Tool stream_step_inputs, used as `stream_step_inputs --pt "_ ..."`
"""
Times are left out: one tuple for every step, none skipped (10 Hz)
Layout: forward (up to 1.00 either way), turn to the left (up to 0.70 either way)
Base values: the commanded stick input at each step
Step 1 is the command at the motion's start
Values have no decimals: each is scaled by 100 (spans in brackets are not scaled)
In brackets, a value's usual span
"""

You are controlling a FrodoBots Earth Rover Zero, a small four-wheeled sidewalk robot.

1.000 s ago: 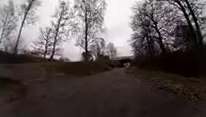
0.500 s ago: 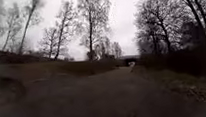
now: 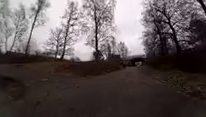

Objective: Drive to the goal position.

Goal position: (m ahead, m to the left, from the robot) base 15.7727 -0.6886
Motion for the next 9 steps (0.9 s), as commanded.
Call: stream_step_inputs --pt "70 6" --pt "70 0" --pt "70 0" --pt "70 0" --pt "70 0" --pt "70 0" --pt "70 0" --pt "70 0" --pt "70 0"
